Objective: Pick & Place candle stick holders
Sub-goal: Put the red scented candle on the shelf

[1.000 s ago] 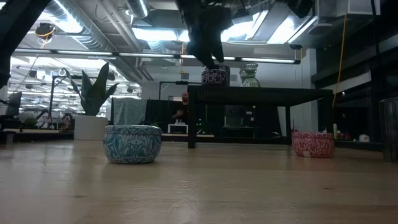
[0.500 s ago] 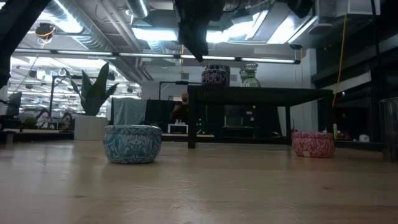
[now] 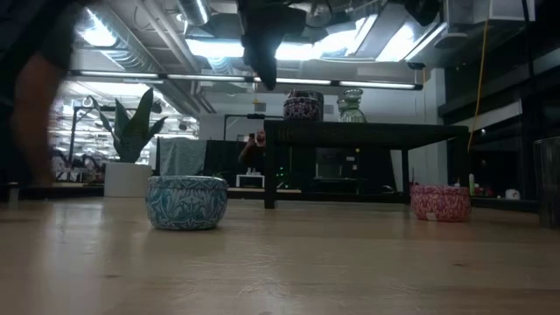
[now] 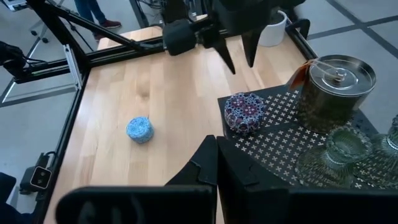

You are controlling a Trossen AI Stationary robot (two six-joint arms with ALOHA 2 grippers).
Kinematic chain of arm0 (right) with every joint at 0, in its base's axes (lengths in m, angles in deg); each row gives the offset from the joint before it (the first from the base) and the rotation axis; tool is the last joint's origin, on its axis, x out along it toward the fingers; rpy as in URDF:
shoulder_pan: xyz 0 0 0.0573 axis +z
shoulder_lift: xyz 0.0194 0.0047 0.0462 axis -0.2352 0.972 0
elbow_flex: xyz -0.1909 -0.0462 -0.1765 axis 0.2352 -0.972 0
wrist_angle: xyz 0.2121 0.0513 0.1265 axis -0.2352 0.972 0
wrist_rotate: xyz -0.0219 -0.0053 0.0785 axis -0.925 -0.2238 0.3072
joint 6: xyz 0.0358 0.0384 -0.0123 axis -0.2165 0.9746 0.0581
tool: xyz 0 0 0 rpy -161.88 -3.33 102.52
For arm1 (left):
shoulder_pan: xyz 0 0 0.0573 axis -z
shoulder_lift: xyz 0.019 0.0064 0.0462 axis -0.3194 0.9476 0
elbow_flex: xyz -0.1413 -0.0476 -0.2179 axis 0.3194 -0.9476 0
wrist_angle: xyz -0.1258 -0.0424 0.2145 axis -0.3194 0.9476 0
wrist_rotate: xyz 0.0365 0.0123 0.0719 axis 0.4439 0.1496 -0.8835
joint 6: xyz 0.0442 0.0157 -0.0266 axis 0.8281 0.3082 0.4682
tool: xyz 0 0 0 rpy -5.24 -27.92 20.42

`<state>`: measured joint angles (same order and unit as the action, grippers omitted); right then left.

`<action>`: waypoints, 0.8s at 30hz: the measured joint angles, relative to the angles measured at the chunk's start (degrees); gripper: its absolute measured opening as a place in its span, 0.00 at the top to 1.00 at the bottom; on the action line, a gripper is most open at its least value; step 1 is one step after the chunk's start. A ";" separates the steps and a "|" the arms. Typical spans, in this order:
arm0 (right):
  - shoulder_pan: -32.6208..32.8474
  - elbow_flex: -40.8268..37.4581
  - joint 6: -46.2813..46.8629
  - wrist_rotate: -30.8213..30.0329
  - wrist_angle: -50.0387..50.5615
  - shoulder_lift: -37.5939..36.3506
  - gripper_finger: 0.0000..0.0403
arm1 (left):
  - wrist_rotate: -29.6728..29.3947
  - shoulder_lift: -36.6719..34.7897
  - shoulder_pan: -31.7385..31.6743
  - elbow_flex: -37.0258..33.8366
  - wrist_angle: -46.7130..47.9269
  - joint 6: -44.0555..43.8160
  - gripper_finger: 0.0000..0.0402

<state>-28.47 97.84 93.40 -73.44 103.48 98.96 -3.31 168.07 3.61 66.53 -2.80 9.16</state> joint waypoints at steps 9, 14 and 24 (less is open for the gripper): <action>0.00 0.00 0.00 0.00 0.00 0.00 1.00 | -0.06 0.00 -2.36 0.00 3.74 0.60 0.87; 0.00 0.00 0.00 0.01 0.00 0.00 1.00 | -0.05 0.02 -2.87 0.00 3.69 2.48 0.98; 0.02 0.00 0.00 0.00 0.02 0.00 1.00 | 6.62 0.02 -2.86 -1.53 4.26 5.45 1.00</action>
<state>-28.46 97.84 93.40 -73.44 103.50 98.96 3.32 168.09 0.76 65.01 1.45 14.61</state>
